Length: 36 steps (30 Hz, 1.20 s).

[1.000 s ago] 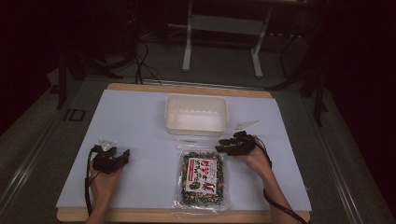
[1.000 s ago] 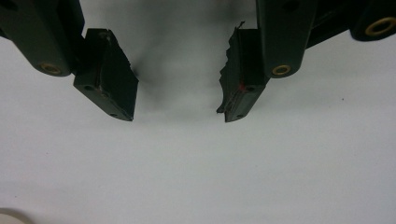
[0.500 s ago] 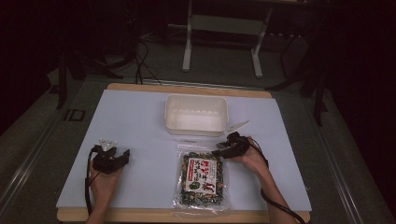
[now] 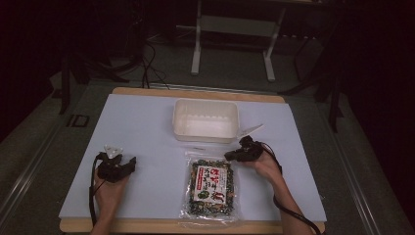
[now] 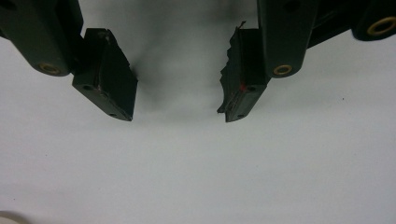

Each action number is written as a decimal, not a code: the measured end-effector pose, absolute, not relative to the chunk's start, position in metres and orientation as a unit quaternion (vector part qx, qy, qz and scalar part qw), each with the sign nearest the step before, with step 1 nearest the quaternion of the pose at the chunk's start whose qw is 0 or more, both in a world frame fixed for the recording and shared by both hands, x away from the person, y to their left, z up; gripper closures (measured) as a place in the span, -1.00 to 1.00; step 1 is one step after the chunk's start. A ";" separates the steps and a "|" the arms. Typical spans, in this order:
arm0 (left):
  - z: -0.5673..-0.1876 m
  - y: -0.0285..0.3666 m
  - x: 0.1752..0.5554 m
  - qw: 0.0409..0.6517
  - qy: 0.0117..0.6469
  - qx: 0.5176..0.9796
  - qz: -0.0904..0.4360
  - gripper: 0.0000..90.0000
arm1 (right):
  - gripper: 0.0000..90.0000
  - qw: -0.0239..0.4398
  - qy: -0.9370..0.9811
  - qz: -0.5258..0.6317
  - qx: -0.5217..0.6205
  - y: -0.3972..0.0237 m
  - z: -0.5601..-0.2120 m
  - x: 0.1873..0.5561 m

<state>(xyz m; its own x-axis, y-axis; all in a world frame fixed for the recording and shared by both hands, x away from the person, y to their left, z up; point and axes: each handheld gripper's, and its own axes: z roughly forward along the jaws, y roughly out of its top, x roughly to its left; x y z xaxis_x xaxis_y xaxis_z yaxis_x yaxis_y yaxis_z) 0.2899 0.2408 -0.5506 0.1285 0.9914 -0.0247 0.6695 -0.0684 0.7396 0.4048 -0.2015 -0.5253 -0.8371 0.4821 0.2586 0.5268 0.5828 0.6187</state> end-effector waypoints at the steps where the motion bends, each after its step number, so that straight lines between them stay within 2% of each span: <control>1: -0.551 0.241 0.290 0.311 0.607 0.684 0.258 -0.01 | 0.89 0.030 -0.890 -0.357 -0.284 -0.201 -0.525 0.404; 5: -0.551 0.241 0.290 0.311 0.607 0.684 0.259 0.00 | 0.99 0.013 -0.896 -0.349 -0.275 -0.199 -0.522 0.401; 19: -0.550 0.241 0.290 0.311 0.607 0.683 0.261 0.00 | 0.99 0.003 -0.890 -0.367 -0.271 -0.203 -0.516 0.396; 36: -0.550 0.240 0.289 0.315 0.609 0.679 0.263 -0.01 | 0.99 -0.019 -0.879 -0.402 -0.255 -0.198 -0.484 0.396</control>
<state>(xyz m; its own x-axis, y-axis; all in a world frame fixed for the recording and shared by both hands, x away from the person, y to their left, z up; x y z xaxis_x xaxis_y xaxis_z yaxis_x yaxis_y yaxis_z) 0.2891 0.2405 -0.5501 0.1195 0.9925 -0.0262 0.6615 -0.0599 0.7476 0.3961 -0.1983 -0.4839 -0.8692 0.4635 0.1723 0.4337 0.5471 0.7159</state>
